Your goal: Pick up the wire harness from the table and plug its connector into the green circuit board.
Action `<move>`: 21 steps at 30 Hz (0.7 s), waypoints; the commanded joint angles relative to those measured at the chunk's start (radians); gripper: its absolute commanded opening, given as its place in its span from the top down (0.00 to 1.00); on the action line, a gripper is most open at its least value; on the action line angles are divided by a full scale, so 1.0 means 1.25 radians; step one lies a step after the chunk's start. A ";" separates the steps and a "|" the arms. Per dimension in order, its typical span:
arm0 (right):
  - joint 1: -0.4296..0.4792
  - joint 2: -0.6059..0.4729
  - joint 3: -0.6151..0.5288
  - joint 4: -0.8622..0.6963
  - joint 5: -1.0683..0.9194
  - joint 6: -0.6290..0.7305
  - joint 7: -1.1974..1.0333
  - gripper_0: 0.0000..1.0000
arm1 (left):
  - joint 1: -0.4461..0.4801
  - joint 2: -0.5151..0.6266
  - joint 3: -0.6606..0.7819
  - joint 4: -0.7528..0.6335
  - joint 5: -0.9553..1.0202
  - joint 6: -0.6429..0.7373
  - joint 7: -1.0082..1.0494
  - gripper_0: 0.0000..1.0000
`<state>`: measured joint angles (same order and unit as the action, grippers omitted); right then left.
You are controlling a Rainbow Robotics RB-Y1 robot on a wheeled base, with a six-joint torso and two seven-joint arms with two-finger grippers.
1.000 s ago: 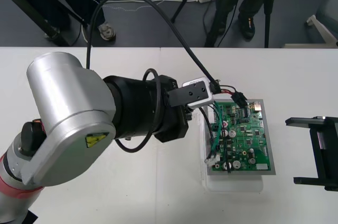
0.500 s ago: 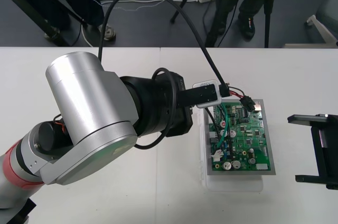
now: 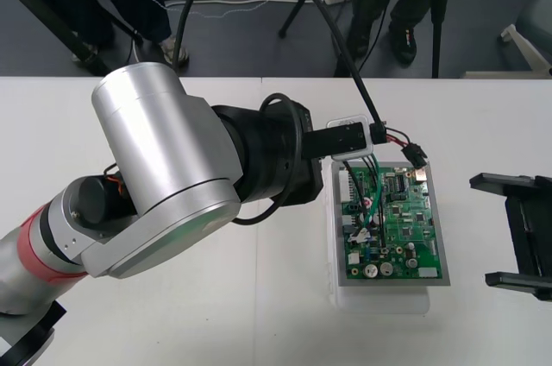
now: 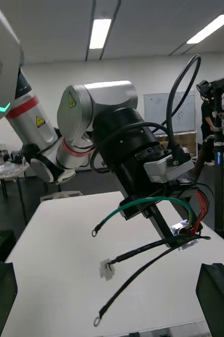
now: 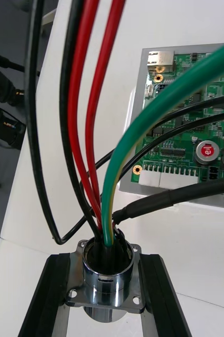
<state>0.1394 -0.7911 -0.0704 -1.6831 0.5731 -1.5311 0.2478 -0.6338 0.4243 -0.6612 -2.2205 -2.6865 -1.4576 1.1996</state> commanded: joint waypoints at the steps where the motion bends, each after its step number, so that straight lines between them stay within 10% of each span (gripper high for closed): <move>1: 0.019 0.008 0.006 -0.028 -0.036 0.016 -0.075 0.00 | -0.033 -0.022 -0.006 0.040 -0.007 0.113 0.016 0.89; 21: 0.151 0.000 -0.001 -0.227 -0.076 0.442 -0.091 0.00 | -0.032 -0.026 -0.006 0.068 -0.007 0.144 -0.030 0.89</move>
<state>0.2917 -0.7913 -0.0704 -1.9100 0.4873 -1.0344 0.1573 -0.6341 0.4202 -0.6612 -2.1212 -2.6867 -1.3370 1.1989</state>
